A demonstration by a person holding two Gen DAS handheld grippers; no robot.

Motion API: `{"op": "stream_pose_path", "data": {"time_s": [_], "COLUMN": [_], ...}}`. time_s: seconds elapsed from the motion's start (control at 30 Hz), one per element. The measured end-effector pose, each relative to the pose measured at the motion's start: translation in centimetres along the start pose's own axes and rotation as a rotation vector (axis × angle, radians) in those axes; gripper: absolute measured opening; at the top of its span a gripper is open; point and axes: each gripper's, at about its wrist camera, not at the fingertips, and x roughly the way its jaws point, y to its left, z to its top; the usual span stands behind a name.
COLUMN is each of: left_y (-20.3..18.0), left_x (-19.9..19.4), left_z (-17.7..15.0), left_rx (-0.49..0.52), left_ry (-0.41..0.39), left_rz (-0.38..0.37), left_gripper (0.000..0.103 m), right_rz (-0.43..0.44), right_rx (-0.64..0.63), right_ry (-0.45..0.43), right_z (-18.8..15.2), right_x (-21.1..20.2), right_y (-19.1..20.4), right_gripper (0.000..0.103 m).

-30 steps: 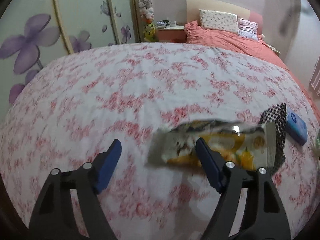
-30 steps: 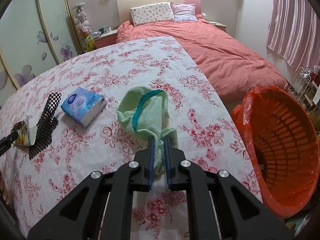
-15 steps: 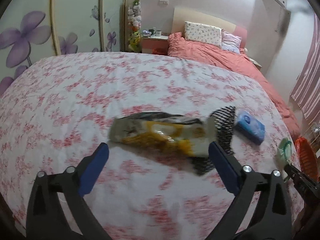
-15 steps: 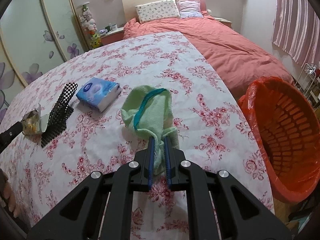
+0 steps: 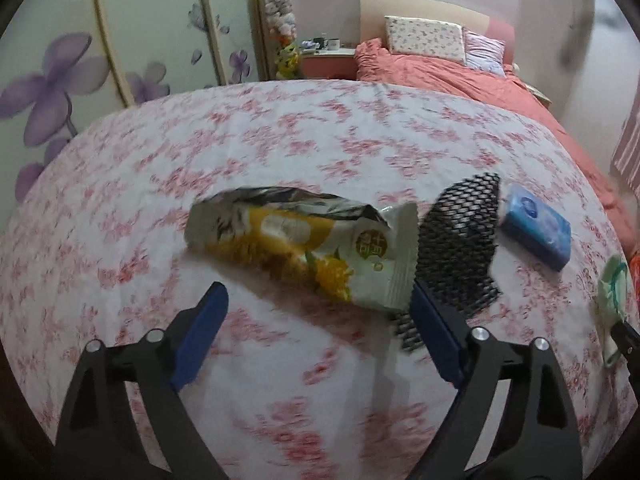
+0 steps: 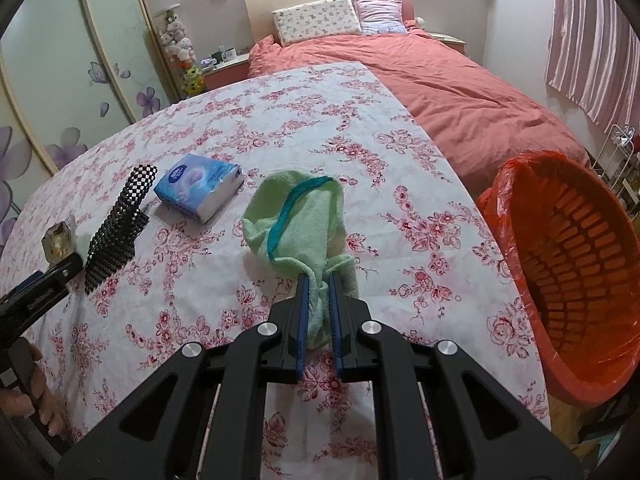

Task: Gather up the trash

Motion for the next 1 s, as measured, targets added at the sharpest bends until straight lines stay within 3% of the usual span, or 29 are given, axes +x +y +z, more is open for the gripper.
{"op": "stream_pose_path", "data": {"time_s": [0.3, 0.47, 0.6, 0.7, 0.83, 1.0], "left_y": [7.1, 9.1, 8.6, 7.7, 8.5, 9.1], "left_x": [-0.7, -2.3, -3.6, -3.1, -0.4, 2.4], "left_z": [-1.3, -1.6, -0.7, 0.7, 2.3, 2.8], "left_rx": [-0.014, -0.065, -0.088, -0.097, -0.177, -0.223], "left_ry": [-0.006, -0.031, -0.063, -0.069, -0.001, 0.076], "left_rz": [0.036, -0.038, -0.098, -0.027, 0.060, 0.067], "left_gripper": [0.088, 0.099, 0.099, 0.099, 0.099, 0.096], "right_rz": [0.009, 0.009, 0.012, 0.012, 0.009, 0.012], "right_rx": [0.006, 0.006, 0.003, 0.004, 0.002, 0.002], "right_ry": [-0.002, -0.002, -0.003, -0.002, -0.002, -0.001], "right_z": [0.0, 0.1, 0.1, 0.1, 0.2, 0.2], "right_x": [0.0, 0.0, 0.0, 0.0, 0.0, 0.0], "right_y": [0.0, 0.1, 0.0, 0.0, 0.0, -0.1], "right_gripper": [0.010, 0.010, 0.010, 0.010, 0.010, 0.010]}}
